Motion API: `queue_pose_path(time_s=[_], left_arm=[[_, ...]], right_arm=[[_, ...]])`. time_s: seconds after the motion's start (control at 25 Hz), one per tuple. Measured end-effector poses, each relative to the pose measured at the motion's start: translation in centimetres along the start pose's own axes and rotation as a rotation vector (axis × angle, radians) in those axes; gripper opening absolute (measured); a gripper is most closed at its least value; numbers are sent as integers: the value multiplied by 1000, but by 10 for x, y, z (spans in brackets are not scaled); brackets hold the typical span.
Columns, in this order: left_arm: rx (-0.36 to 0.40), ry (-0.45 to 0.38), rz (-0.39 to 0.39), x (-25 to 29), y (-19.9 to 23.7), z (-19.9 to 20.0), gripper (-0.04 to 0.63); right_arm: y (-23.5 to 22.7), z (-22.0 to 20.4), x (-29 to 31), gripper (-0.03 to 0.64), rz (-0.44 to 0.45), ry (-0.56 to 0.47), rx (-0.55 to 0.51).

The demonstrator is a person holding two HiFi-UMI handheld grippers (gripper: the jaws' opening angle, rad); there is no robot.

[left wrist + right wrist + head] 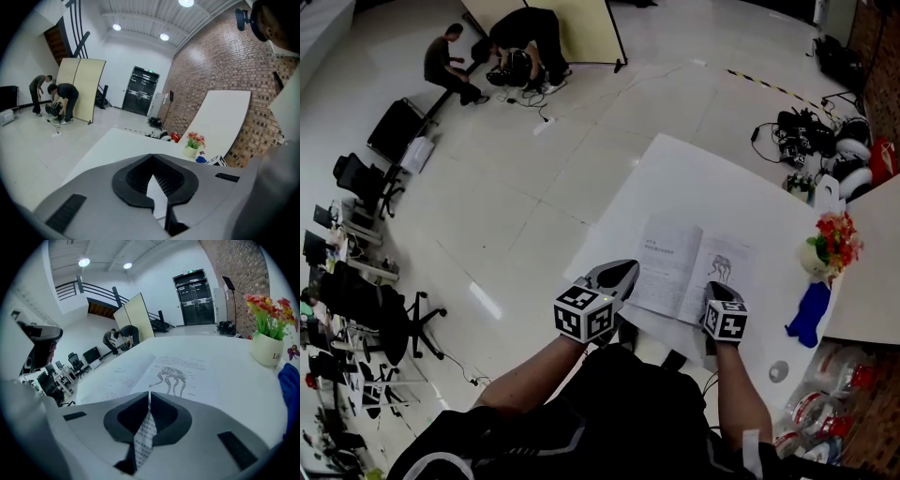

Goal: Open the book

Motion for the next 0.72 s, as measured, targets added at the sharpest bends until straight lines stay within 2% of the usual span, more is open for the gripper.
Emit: queue_pose_path(time_s=[0.24, 0.4, 0.72], left_arm=[[0, 7, 44, -22, -18, -10, -5], [8, 0, 31, -33, -29, -15, -5], [66, -137, -56, -73, -33, 0, -5]], right_arm=[[0, 8, -23, 5, 52, -115, 4], [6, 11, -41, 5, 57, -156, -10], [48, 37, -122, 5, 28, -355, -35]])
Point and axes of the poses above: the fingertips, and each gripper's own axes: x forward along the fingers, y to its left, z out of its top, the point moved 2 cm from there along -x, backward along the fingers, and after that the axes turned 13 degrees about x, right-handed, at the moved point
